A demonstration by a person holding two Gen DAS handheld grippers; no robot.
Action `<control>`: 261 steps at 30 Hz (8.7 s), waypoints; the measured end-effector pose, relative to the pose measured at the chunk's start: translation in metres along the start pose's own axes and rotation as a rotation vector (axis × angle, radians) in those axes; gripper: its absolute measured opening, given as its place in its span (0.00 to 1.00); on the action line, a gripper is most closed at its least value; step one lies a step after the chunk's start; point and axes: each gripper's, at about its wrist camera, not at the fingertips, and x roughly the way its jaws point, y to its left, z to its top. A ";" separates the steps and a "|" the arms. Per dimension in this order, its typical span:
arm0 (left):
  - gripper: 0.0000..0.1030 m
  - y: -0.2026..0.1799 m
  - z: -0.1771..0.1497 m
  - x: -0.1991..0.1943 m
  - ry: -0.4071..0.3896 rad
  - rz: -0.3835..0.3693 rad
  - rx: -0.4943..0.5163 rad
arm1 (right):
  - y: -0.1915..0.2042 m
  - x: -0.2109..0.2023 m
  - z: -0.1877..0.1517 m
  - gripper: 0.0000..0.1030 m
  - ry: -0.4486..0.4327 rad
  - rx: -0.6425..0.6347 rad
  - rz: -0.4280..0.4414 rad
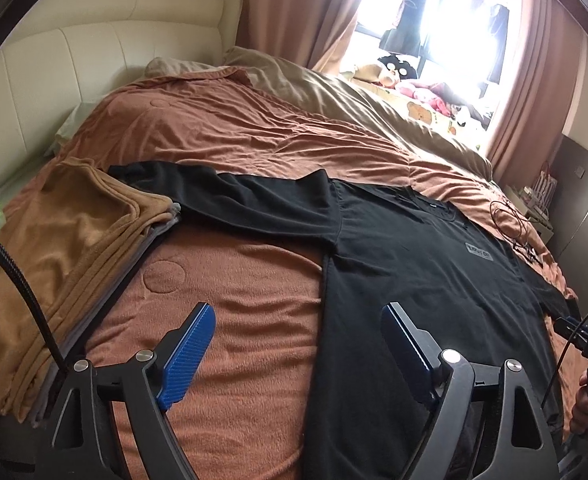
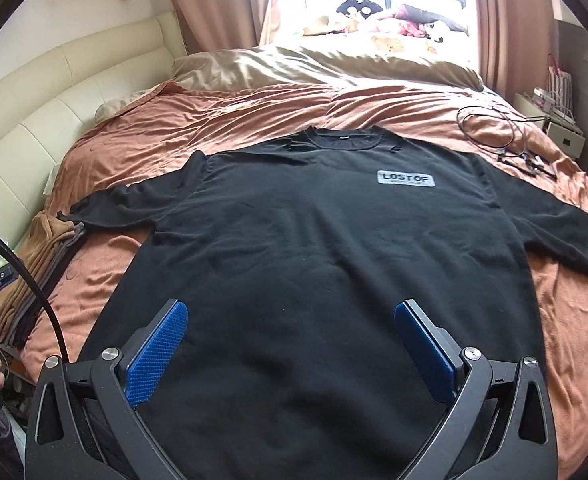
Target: Fold small clothes
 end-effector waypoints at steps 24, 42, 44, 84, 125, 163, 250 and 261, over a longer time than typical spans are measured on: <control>0.60 0.071 0.074 0.123 0.084 -0.002 -0.156 | 0.056 0.110 0.060 1.00 0.025 -0.037 0.134; 0.60 0.099 0.095 0.212 0.179 0.084 -0.259 | 0.097 0.199 0.090 0.64 0.095 -0.033 0.175; 0.60 0.098 0.092 0.222 0.208 0.094 -0.250 | 0.099 0.208 0.091 0.59 0.110 -0.017 0.174; 0.04 0.021 0.176 0.166 0.001 -0.209 -0.192 | 0.088 0.379 0.089 0.01 0.403 0.498 0.521; 0.66 -0.069 0.091 0.172 0.288 -0.349 -0.087 | -0.012 0.220 0.066 0.62 0.206 0.527 0.375; 0.54 0.078 0.063 0.227 0.330 0.081 -0.255 | 0.064 0.263 0.117 0.42 0.258 0.291 0.234; 0.30 -0.208 0.138 0.236 0.276 -0.172 0.210 | -0.255 0.182 0.072 0.64 0.130 0.646 0.183; 0.30 -0.103 0.135 0.243 0.283 -0.069 0.071 | -0.249 0.207 0.086 0.51 0.160 0.604 0.178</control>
